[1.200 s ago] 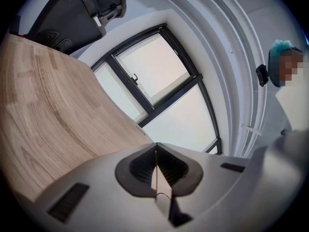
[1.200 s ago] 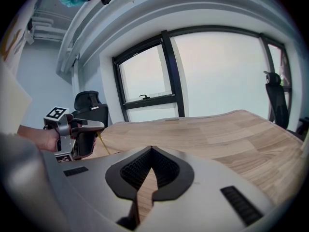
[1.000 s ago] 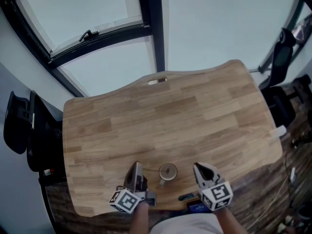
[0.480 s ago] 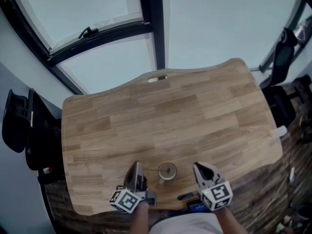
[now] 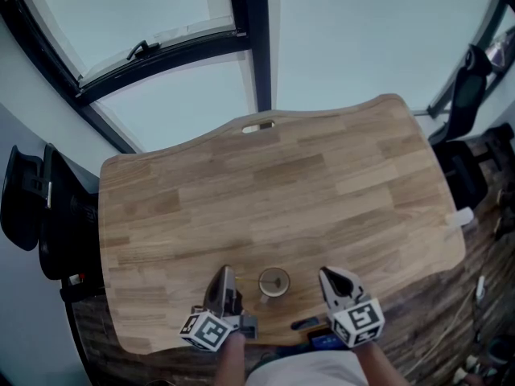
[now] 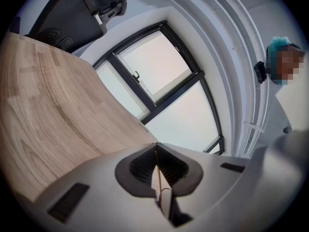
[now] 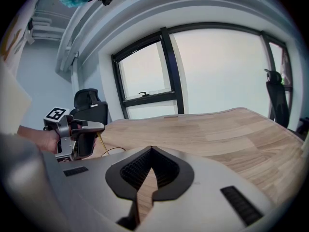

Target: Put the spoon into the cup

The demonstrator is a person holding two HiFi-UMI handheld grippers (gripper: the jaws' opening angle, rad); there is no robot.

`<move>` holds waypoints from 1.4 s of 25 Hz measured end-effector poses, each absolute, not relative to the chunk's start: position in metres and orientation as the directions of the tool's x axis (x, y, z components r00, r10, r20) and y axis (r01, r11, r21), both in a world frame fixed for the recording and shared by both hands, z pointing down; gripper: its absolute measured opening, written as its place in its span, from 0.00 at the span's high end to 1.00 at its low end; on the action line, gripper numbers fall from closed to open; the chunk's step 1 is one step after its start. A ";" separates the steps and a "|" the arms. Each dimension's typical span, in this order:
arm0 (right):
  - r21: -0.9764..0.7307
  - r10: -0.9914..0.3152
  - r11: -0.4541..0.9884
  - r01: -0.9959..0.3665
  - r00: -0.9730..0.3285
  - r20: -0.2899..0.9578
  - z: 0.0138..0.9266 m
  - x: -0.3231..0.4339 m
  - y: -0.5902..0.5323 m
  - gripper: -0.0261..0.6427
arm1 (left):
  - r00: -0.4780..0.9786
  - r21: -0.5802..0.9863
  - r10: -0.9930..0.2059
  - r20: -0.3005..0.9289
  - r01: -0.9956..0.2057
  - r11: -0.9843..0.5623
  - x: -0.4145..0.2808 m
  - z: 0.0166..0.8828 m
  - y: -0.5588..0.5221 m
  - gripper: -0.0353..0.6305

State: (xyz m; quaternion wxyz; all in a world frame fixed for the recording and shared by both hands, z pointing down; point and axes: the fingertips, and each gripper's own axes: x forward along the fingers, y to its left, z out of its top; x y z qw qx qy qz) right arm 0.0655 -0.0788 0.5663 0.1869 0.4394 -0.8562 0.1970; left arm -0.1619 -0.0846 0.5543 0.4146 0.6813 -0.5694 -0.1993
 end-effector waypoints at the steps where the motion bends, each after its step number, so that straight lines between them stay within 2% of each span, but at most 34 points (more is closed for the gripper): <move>1: -0.173 -0.678 0.536 -0.826 -0.543 0.494 0.567 0.066 -0.079 0.97 | 0.272 0.792 -0.941 0.201 -0.611 -0.007 -0.162 0.555 -0.084 0.95; 22: -0.184 -0.677 0.522 -0.833 -0.536 0.504 0.571 0.073 -0.078 0.97 | 0.277 0.800 -0.938 0.207 -0.600 0.000 -0.154 0.564 -0.084 0.95; 28: -0.183 -0.674 0.528 -0.829 -0.540 0.504 0.573 0.070 -0.078 0.97 | 0.294 0.763 -0.930 0.218 -0.646 -0.025 -0.150 0.561 -0.085 0.95; 35: -0.193 -0.667 0.536 -0.822 -0.552 0.499 0.570 0.065 -0.078 0.97 | 0.286 0.764 -0.933 0.218 -0.645 -0.019 -0.152 0.563 -0.085 0.95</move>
